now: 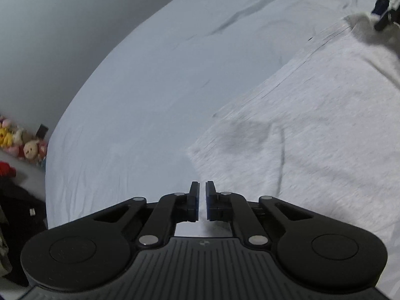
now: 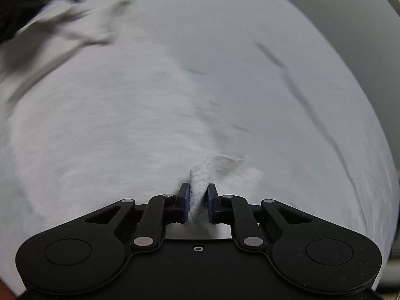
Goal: Fold clothes
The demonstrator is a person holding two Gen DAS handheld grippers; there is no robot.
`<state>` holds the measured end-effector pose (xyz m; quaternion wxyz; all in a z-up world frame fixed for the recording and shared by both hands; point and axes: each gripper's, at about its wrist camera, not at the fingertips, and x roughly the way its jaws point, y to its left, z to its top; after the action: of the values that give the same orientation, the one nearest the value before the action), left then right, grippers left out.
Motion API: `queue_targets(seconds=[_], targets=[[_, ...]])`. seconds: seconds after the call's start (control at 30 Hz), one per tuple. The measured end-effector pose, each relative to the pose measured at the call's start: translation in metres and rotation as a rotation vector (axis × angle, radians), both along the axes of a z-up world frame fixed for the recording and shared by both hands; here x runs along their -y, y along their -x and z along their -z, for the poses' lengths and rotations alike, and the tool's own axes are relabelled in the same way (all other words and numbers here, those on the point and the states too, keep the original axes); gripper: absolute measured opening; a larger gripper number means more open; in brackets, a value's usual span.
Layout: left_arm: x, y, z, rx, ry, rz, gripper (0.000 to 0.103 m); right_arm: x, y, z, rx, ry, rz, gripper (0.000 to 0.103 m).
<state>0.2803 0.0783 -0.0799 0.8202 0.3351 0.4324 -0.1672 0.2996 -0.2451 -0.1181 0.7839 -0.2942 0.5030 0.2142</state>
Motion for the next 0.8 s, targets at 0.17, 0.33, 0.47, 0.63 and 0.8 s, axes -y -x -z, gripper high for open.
queue_targets(seconds=[0.17, 0.33, 0.47, 0.63, 0.8], targets=[[0.007, 0.015, 0.0, -0.025, 0.084, 0.093, 0.045, 0.032, -0.024, 0.015, -0.031, -0.059, 0.181, 0.012], [0.028, 0.021, 0.018, -0.055, 0.019, 0.165, 0.046, 0.043, -0.034, 0.035, -0.043, -0.034, 0.244, 0.022], [0.034, 0.016, 0.033, -0.088, 0.012, 0.151, 0.022, 0.054, -0.04, 0.038, 0.001, -0.023, 0.318, 0.05], [0.023, 0.0, 0.03, -0.086, 0.063, 0.056, 0.007, 0.077, -0.04, 0.027, 0.041, -0.018, 0.392, 0.052], [0.0, -0.01, 0.018, -0.062, 0.092, -0.053, 0.006, 0.094, -0.034, 0.03, -0.005, 0.001, 0.429, 0.056]])
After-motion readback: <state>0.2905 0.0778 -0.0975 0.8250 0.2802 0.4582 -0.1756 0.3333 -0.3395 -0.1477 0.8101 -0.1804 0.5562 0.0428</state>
